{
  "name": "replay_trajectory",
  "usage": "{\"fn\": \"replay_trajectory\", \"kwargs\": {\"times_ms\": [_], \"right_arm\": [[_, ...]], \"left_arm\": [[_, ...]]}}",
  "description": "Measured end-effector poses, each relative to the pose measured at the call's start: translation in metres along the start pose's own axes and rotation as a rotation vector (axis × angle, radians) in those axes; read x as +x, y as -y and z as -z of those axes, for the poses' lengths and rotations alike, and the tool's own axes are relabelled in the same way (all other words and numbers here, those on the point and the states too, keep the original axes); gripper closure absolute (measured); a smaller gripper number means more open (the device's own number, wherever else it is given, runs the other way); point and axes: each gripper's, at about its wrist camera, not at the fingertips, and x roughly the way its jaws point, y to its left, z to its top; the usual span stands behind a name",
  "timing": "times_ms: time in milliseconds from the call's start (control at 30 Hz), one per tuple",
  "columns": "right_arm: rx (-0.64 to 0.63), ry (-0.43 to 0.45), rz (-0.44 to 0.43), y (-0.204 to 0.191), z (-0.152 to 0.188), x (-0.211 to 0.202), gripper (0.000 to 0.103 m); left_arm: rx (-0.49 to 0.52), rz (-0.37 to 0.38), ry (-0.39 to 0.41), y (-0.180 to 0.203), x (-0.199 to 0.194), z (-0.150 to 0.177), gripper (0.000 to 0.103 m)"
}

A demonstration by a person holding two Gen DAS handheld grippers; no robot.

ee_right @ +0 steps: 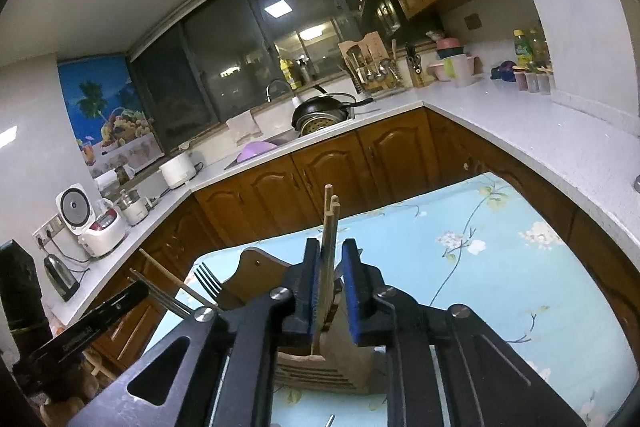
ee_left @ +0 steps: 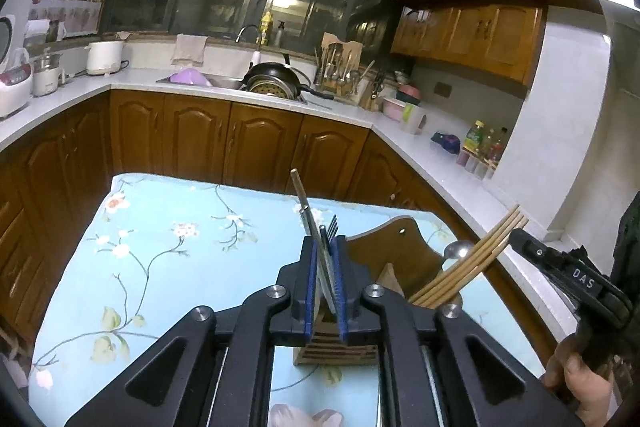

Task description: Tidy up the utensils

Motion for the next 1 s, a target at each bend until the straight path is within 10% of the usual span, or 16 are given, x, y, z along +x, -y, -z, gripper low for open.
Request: {"fn": "replay_trajectory", "kwargs": {"times_ms": [367,1000], "right_arm": [[0.028,0.025,-0.031,0.007,0.026,-0.042,0.031],[-0.097,-0.037,-0.011,-0.01,0.135,-0.11,0.022]], "left_arm": [[-0.04,-0.023,0.002,-0.015,-0.041,0.029,0.052],[-0.076,-0.061,-0.008,-0.03,-0.157,0.116,0.027]]}}
